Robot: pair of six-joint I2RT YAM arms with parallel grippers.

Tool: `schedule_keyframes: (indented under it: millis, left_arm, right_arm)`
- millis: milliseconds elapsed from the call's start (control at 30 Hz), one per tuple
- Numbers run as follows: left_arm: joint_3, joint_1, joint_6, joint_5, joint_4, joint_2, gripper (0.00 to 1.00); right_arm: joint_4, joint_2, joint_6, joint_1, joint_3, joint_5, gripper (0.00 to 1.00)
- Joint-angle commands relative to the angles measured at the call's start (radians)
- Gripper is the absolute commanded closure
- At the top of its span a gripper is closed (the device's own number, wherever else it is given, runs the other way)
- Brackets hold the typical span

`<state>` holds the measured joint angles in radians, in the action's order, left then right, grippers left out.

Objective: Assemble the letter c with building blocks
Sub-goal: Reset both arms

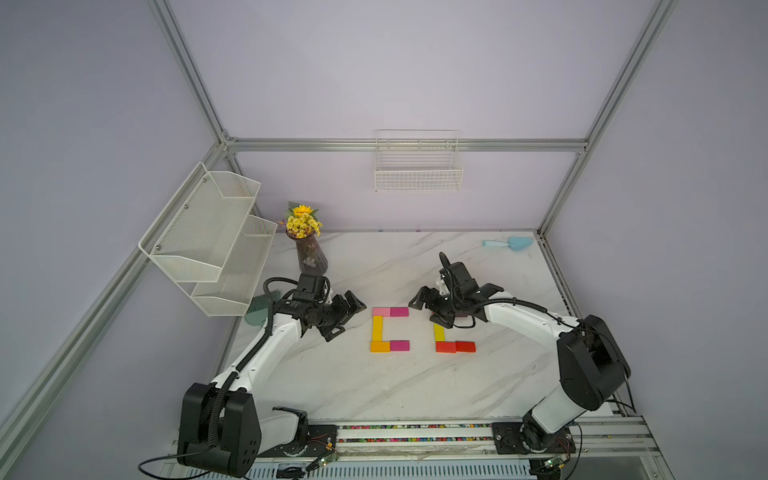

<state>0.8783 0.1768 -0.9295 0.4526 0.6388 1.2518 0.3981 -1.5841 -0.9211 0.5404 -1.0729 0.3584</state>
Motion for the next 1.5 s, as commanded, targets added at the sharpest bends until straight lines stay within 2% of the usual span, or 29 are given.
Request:
schedule_keyframes:
  millis: [0, 300, 400, 500, 633, 767, 867, 933, 1033, 1100, 1233, 1333, 1467]
  left_arm:
    - [-0.003, -0.004, -0.039, -0.011, -0.043, -0.031, 0.00]
    - [-0.008, 0.002, -0.045, -0.040, -0.053, -0.056, 0.00]
    - [0.010, 0.004, -0.028, -0.072, -0.057, -0.075, 0.00]
    - [0.057, 0.009, 0.014, -0.159, -0.050, -0.122, 0.00]
    - [0.090, 0.022, 0.051, -0.381, -0.073, -0.220, 0.00]
    - [0.077, 0.042, 0.159, -0.595, -0.148, -0.330, 0.00]
    - [0.025, 0.059, 0.302, -0.726, -0.226, -0.406, 0.00]
    - [-0.035, 0.069, 0.439, -0.777, -0.299, -0.447, 0.00]
    - [-0.158, 0.072, 0.576, -0.843, -0.430, -0.494, 0.00]
    - [-0.268, 0.071, 0.648, -0.890, -0.568, -0.522, 0.00]
    - [-0.495, 0.053, 0.746, -1.009, -0.902, -0.526, 0.00]
    - [-0.609, 0.010, 0.817, -0.989, -1.122, -0.472, 0.00]
    - [-0.655, -0.048, 0.852, -0.954, -1.271, -0.327, 0.00]
  right_arm:
    - [0.097, 0.054, 0.044, 0.003, 0.025, 0.024, 0.08]
    - [0.193, 0.208, 0.094, 0.003, 0.127, 0.029, 0.08]
    - [0.218, 0.280, 0.143, 0.004, 0.130, -0.021, 0.08]
    - [0.214, 0.365, 0.187, 0.003, 0.121, -0.102, 0.03]
    - [0.220, 0.445, 0.227, 0.003, 0.082, -0.310, 0.03]
    - [0.214, 0.475, 0.234, -0.001, 0.057, -0.632, 0.03]
    - [0.168, 0.505, 0.211, -0.014, 0.097, -0.945, 0.03]
    - [0.056, 0.528, 0.275, -0.031, 0.168, -1.126, 0.03]
    - [-0.096, 0.510, 0.405, -0.101, 0.248, -1.256, 0.03]
    - [-0.153, 0.477, 0.406, -0.183, 0.292, -1.260, 0.03]
    - [-0.448, 0.428, 0.484, -0.349, 0.437, -1.125, 0.03]
    - [-0.739, 0.321, 0.599, -0.397, 0.523, -1.048, 0.03]
    - [-1.037, 0.129, 0.677, -0.415, 0.590, -0.923, 0.03]
